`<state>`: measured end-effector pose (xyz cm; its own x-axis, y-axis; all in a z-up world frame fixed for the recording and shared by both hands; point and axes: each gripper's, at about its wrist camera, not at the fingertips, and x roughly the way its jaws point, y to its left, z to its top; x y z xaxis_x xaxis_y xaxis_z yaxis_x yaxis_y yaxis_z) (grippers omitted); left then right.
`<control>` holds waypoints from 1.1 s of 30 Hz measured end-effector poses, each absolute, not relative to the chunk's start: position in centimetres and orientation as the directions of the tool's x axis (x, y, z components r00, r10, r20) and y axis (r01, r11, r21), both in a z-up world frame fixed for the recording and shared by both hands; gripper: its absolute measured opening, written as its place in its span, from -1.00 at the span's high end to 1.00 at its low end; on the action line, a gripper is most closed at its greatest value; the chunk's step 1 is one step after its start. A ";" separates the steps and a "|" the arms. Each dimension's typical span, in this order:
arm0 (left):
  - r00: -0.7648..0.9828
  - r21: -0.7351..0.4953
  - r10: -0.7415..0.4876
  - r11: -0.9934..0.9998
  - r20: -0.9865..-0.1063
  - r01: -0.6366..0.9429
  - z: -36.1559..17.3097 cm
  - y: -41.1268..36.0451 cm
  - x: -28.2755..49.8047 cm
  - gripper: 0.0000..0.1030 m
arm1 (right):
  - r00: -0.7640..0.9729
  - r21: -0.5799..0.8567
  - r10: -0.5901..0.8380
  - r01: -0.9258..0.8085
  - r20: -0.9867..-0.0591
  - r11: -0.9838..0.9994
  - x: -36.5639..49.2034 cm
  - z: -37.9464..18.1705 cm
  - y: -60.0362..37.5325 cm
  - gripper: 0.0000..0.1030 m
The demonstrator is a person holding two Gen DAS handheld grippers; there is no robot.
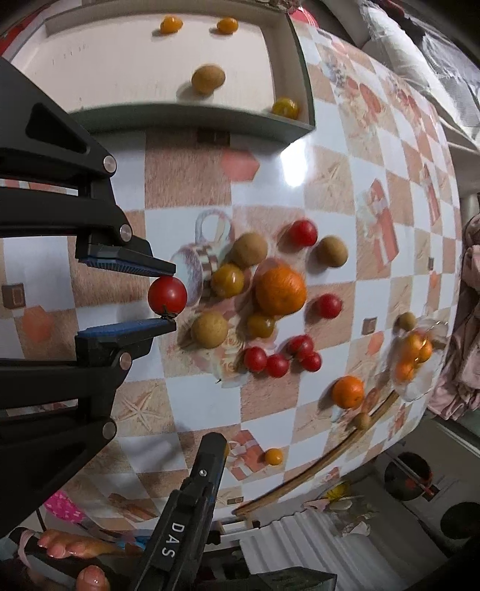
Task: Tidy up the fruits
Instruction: 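Carry both tomatoes into the white tray and open both tools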
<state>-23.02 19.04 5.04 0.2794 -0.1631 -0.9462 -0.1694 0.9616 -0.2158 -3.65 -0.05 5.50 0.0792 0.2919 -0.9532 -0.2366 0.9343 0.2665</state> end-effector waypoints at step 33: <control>0.229 -0.064 0.098 0.790 -0.968 -0.610 4.3 41.5 -35.4 0.52 | -0.130 0.378 0.392 -0.647 -0.911 0.662 -9.0 6.7 27.4 0.55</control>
